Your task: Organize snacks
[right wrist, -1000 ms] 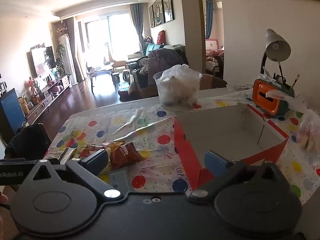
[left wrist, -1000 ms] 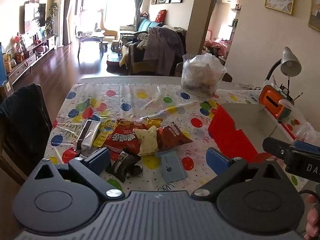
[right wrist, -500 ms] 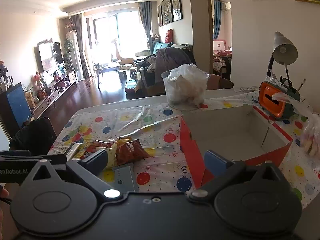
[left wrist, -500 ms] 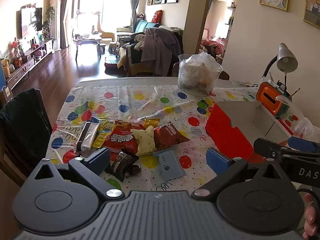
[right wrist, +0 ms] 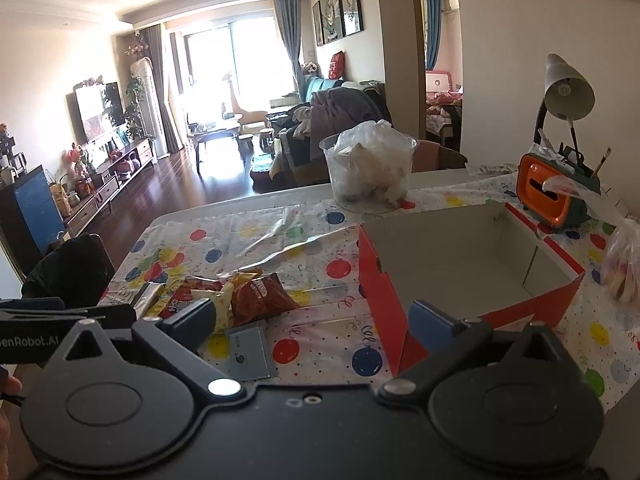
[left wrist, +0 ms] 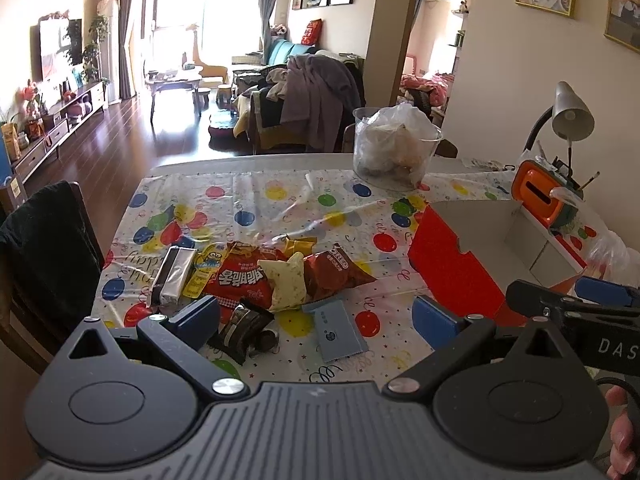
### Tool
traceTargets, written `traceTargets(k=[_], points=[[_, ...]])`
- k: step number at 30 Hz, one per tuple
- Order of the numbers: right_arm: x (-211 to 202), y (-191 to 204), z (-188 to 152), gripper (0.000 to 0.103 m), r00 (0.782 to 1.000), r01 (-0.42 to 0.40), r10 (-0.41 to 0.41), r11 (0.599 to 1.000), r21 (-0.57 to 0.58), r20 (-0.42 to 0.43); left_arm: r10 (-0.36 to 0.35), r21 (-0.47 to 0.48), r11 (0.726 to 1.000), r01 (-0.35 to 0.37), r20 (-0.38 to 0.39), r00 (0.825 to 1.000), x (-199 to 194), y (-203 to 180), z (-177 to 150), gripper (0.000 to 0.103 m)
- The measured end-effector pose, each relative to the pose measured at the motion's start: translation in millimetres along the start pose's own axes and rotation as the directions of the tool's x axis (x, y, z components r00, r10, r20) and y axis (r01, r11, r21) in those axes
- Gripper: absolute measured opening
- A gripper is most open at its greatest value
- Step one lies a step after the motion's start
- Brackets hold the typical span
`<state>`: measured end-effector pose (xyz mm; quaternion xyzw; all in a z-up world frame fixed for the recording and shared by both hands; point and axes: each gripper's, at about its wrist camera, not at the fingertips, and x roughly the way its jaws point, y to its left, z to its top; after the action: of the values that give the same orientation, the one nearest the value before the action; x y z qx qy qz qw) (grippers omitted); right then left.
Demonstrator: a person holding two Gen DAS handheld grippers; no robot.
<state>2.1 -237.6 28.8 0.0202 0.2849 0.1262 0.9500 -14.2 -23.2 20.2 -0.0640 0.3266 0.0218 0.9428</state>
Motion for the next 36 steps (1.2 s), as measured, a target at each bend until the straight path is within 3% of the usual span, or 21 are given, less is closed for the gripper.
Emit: traceTargets(k=[36], points=[[0.7,13.4,8.5,0.103,0.999,-0.009,0.011,0.999,-0.053,0.05,0.022,0.015,1.0,-0.023,0.053,0.998,-4.3,4.7,3.3,0.103]])
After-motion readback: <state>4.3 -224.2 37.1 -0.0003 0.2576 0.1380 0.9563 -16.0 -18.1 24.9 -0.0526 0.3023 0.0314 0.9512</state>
